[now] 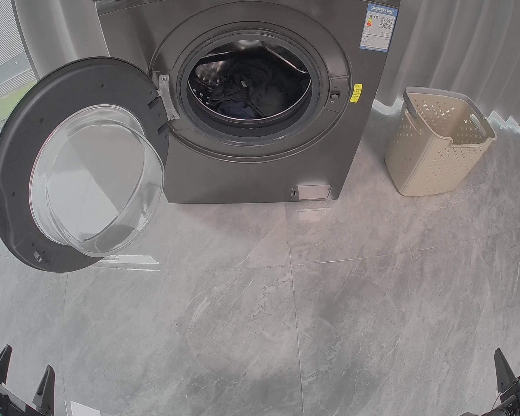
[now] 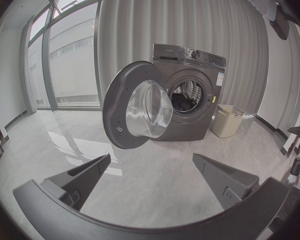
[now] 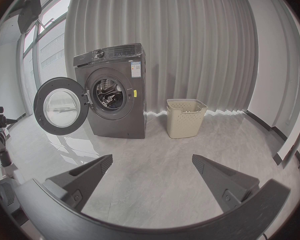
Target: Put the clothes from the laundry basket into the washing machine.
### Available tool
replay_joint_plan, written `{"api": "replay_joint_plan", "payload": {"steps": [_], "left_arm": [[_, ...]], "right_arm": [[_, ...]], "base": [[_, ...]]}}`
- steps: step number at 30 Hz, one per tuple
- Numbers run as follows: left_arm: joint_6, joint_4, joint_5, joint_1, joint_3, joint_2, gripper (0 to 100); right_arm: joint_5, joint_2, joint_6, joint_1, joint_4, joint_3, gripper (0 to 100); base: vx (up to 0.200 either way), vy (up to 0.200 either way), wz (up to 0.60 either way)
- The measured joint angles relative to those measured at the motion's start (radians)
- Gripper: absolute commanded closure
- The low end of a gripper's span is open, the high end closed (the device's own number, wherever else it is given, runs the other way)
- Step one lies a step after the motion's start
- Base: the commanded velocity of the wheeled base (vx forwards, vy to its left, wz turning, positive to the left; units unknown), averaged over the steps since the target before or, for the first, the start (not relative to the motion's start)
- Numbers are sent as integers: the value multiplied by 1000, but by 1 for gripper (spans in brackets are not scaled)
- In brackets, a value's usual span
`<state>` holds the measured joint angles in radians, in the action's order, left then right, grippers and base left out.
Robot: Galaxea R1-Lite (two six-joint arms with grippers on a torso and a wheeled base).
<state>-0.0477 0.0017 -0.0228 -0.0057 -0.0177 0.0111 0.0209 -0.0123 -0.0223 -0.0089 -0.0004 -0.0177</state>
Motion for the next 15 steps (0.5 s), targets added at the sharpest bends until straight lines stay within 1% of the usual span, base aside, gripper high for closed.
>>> {"api": "replay_joint_plan", "payload": {"steps": [4,10,15], "left_arm": [[-2,0,3,0,0,0,0],[-1,0,0,0,0,0,0],[-2,-1,2,0,0,0,0]], "right_arm": [[0,0,0,0,0,0,0],[0,0,-1,-1,0,0,0],[0,0,-1,-1,0,0,0]], "base": [[0,200,0],[0,0,0],[0,200,0]]}}
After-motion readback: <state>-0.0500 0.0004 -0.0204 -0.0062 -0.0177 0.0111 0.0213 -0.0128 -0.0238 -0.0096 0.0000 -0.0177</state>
